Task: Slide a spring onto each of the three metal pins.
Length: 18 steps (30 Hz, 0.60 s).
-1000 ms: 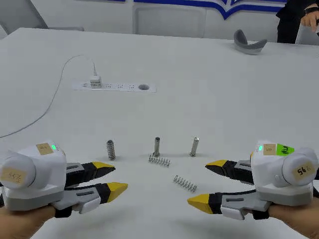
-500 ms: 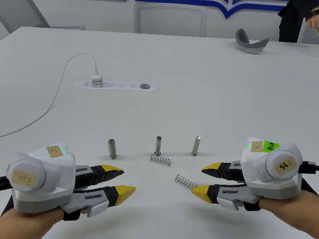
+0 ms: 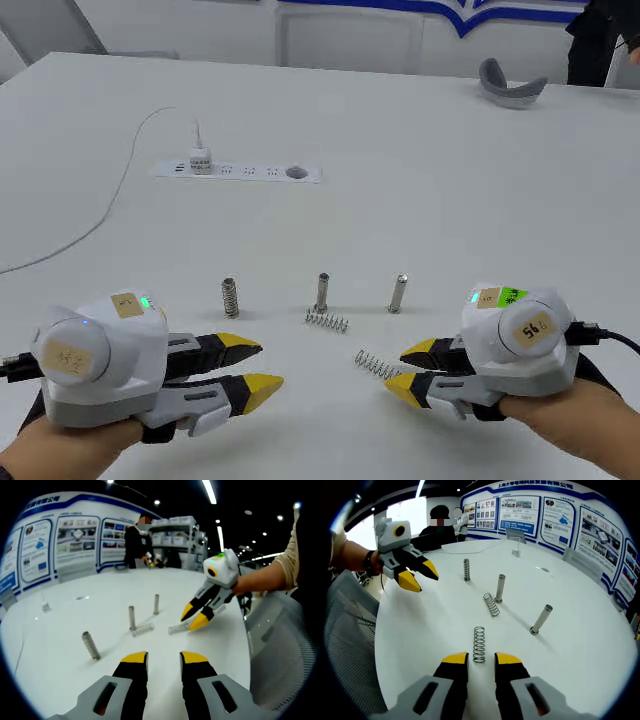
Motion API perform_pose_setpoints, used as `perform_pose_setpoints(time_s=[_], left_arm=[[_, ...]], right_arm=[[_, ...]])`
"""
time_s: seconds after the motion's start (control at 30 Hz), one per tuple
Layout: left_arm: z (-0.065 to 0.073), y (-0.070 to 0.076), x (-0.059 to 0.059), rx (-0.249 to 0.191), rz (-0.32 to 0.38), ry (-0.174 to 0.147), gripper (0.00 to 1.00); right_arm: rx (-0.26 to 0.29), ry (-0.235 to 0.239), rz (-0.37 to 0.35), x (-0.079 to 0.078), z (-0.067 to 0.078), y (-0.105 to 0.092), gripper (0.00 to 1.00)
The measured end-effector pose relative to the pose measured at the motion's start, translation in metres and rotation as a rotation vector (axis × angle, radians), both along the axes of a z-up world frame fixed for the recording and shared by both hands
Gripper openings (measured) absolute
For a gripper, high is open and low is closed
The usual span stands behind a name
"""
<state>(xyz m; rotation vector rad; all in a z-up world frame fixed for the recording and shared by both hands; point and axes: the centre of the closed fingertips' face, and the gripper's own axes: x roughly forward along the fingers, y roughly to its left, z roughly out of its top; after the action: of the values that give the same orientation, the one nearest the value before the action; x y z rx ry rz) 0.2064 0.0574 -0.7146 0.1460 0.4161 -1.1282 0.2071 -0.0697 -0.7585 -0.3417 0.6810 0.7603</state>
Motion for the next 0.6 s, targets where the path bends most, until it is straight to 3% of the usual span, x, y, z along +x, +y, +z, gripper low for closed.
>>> perform_pose_setpoints(time_s=[0.6], left_arm=[[-0.0001, -0.0088, -0.0039, 0.003, -0.023, -0.002, 0.23]], right_arm=[[-0.007, 0.031, -0.002, -0.0001, -0.0095, 0.0, 0.13]])
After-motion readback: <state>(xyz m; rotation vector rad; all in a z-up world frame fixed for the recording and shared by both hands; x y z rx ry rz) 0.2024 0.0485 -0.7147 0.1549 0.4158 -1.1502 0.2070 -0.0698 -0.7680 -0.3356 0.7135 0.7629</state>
